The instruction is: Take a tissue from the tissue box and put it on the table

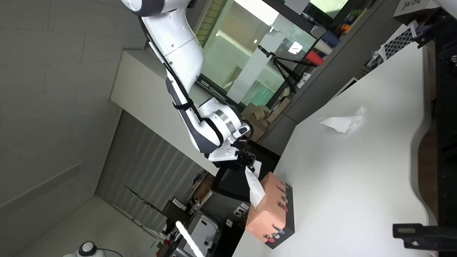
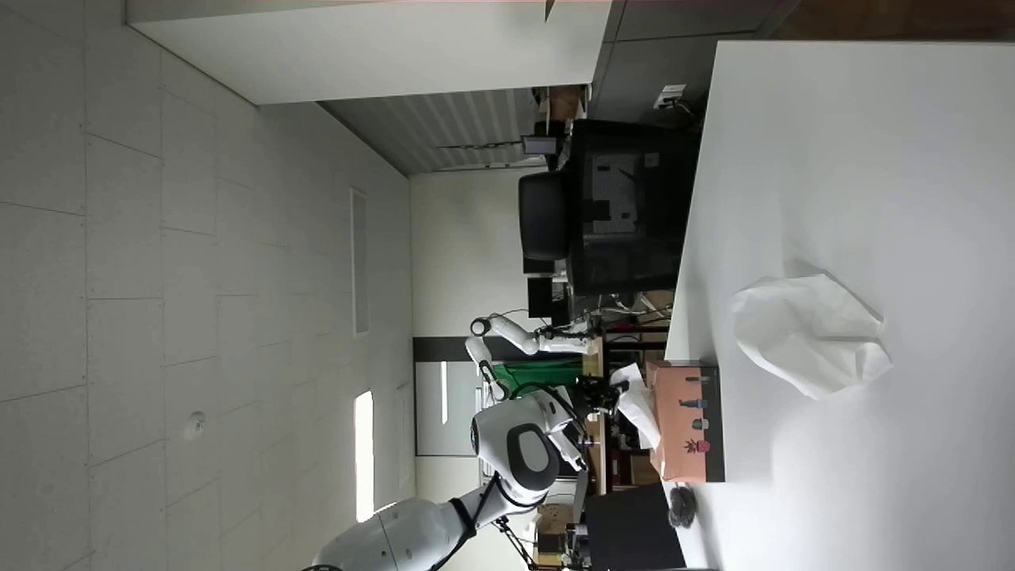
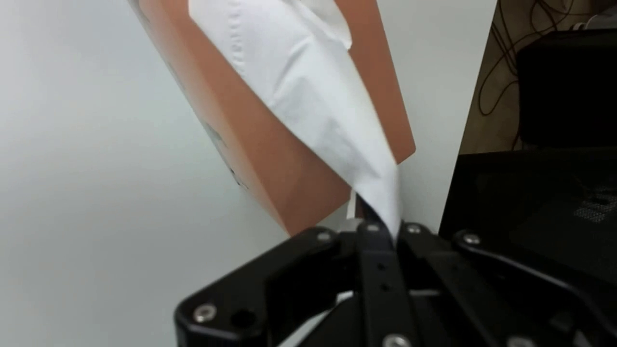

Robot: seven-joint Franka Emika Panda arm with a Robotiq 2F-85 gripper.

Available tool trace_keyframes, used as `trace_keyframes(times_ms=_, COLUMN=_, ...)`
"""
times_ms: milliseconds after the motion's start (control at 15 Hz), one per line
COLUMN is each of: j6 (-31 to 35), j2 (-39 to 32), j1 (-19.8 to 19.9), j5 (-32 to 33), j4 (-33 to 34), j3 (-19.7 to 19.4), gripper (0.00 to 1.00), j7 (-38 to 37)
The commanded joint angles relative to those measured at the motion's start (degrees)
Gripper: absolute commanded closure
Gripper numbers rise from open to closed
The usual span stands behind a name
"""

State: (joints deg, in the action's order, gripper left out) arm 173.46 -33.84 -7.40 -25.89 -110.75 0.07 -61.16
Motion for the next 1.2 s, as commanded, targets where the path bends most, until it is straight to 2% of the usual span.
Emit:
trace_keyframes(times_ms=0, j6=-6.02, j2=6.77, j1=-3.67, j5=1.60, j4=-2.85, j3=-5.23, gripper=1.00, j7=-5.08)
trace_keyframes(times_ms=267, j6=-18.80, j2=16.34, j1=-4.65, j5=8.81, j4=-5.85, j3=-8.72, gripper=1.00, j7=-6.65)
trace_keyframes(times_ms=400, j6=-25.74, j2=21.69, j1=-3.42, j5=13.80, j4=-6.86, j3=-8.95, gripper=1.00, j7=-6.92)
trace_keyframes(times_ms=600, j6=-36.76, j2=29.04, j1=-1.53, j5=27.01, j4=-7.73, j3=-10.48, gripper=1.00, j7=-8.69)
trace_keyframes(times_ms=733, j6=-45.36, j2=32.14, j1=1.41, j5=34.21, j4=-7.47, j3=-9.66, gripper=1.00, j7=-7.06)
trace_keyframes(times_ms=933, j6=-54.02, j2=33.27, j1=5.71, j5=40.41, j4=-8.08, j3=-8.56, gripper=1.00, j7=-2.25)
trace_keyframes(times_ms=1133, j6=-56.01, j2=30.97, j1=8.21, j5=46.19, j4=-10.09, j3=-7.99, gripper=1.00, j7=2.36)
